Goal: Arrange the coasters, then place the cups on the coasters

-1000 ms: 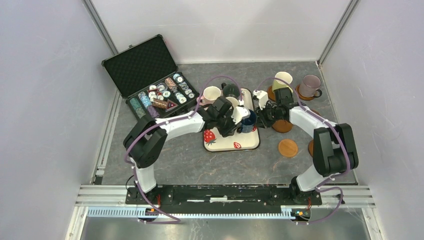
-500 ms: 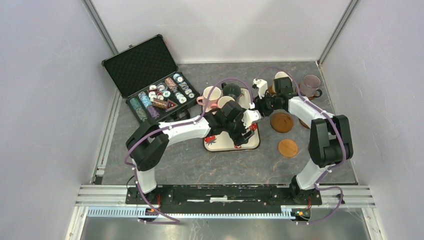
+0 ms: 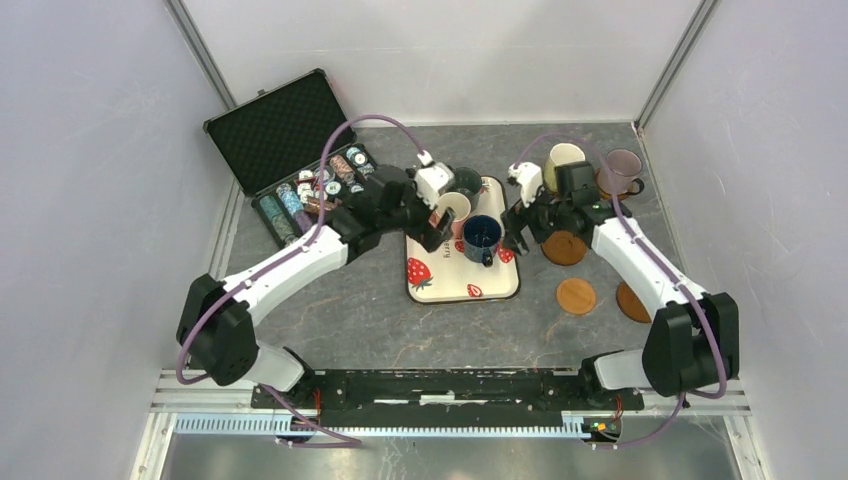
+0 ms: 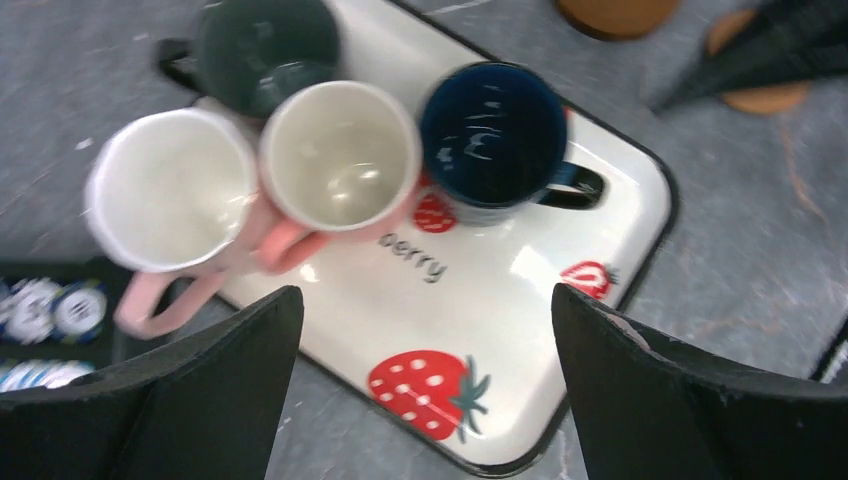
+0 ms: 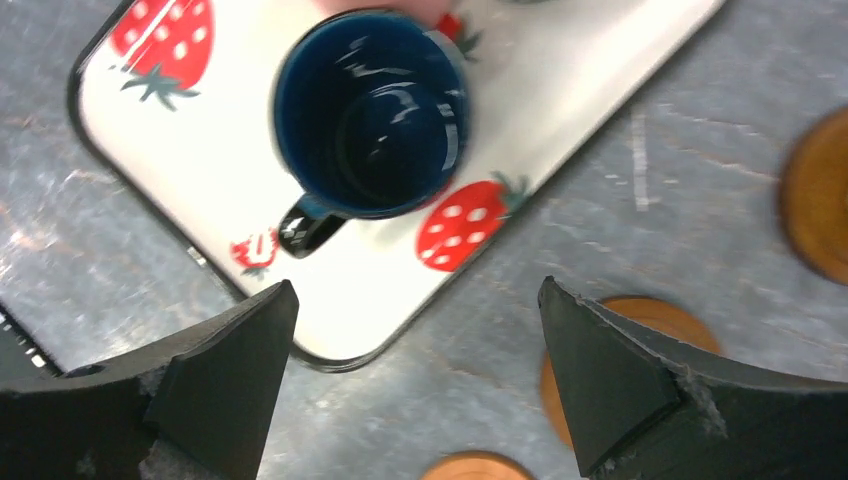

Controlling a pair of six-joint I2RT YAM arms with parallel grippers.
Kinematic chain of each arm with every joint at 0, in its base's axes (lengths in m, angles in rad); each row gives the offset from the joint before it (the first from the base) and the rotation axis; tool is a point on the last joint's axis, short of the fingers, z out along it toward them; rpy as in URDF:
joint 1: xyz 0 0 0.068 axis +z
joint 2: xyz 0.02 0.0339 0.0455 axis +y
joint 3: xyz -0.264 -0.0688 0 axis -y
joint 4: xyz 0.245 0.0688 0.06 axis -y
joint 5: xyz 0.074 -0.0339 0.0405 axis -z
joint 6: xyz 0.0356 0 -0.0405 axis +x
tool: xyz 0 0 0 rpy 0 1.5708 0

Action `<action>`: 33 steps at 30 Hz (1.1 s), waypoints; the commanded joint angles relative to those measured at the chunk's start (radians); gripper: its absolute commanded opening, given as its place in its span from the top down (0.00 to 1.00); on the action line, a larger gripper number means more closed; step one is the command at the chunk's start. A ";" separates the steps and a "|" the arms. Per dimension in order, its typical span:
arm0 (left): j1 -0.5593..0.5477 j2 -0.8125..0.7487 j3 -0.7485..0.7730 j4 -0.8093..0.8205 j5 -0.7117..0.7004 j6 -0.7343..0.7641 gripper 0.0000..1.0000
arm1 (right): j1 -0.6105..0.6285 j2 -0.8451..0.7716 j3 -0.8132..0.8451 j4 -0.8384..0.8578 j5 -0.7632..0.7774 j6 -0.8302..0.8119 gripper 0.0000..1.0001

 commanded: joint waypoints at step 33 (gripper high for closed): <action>0.186 -0.068 -0.066 0.001 -0.132 -0.166 0.00 | 0.241 0.156 -0.008 0.151 0.337 0.187 0.37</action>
